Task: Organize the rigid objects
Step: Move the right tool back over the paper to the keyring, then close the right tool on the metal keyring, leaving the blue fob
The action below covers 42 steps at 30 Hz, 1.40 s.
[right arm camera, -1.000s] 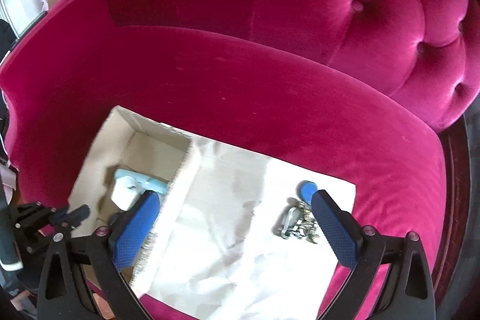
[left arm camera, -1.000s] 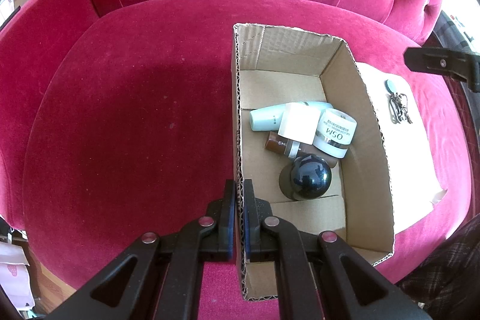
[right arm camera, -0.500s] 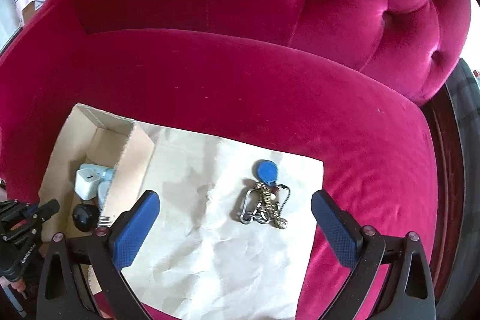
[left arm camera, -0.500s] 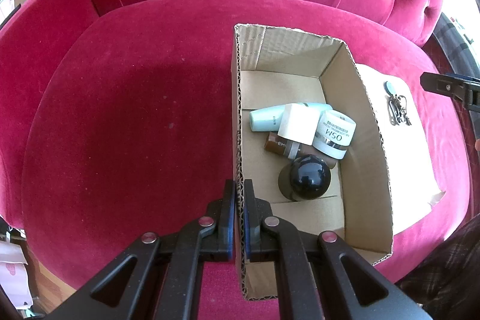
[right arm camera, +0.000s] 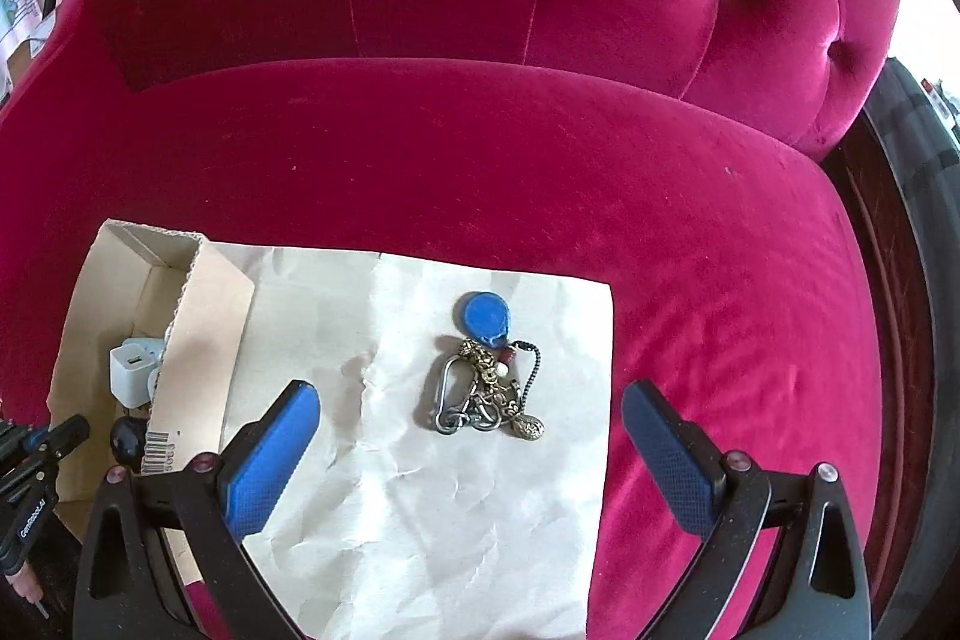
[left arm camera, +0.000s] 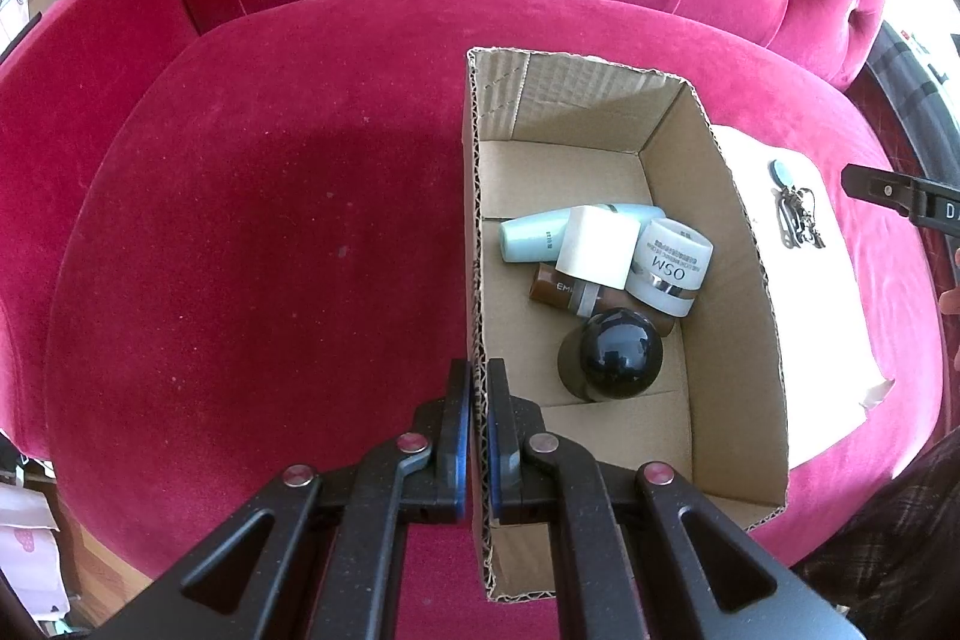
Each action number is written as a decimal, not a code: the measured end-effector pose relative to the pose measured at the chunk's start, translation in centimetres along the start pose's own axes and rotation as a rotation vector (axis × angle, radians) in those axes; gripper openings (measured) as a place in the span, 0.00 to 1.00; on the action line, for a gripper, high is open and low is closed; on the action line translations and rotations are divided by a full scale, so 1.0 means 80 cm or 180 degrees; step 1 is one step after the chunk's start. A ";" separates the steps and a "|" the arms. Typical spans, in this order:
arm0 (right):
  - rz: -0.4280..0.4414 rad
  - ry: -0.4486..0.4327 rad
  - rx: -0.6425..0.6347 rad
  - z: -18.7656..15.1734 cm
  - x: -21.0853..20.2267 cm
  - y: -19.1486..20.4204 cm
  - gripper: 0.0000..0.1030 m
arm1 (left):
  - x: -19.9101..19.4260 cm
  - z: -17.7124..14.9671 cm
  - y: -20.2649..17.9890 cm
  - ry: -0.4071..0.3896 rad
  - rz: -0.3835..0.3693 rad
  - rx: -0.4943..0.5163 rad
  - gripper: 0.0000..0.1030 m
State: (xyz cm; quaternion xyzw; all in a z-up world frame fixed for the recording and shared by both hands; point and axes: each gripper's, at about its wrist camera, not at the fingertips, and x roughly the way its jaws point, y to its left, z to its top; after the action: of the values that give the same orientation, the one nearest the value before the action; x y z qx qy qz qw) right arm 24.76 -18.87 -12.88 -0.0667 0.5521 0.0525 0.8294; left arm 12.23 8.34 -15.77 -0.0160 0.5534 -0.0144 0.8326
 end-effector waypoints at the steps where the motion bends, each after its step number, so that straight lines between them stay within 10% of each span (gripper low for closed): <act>1: 0.0005 0.0006 0.0018 0.001 0.002 -0.002 1.00 | 0.000 0.000 0.000 -0.0001 -0.0001 -0.0001 0.04; 38: -0.0051 0.0445 0.0214 -0.003 0.116 -0.022 0.99 | 0.003 0.002 0.002 0.0016 -0.0028 -0.0011 0.04; 42: -0.0059 0.0427 0.0220 -0.003 0.116 -0.021 0.87 | 0.003 0.002 0.002 0.0015 -0.0027 -0.0011 0.04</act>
State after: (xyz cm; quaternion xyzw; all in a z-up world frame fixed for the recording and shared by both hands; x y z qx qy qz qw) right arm 28.35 -20.41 -21.47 -0.0465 0.6073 0.0211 0.7928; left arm 12.43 8.51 -15.93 -0.0198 0.5553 -0.0171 0.8312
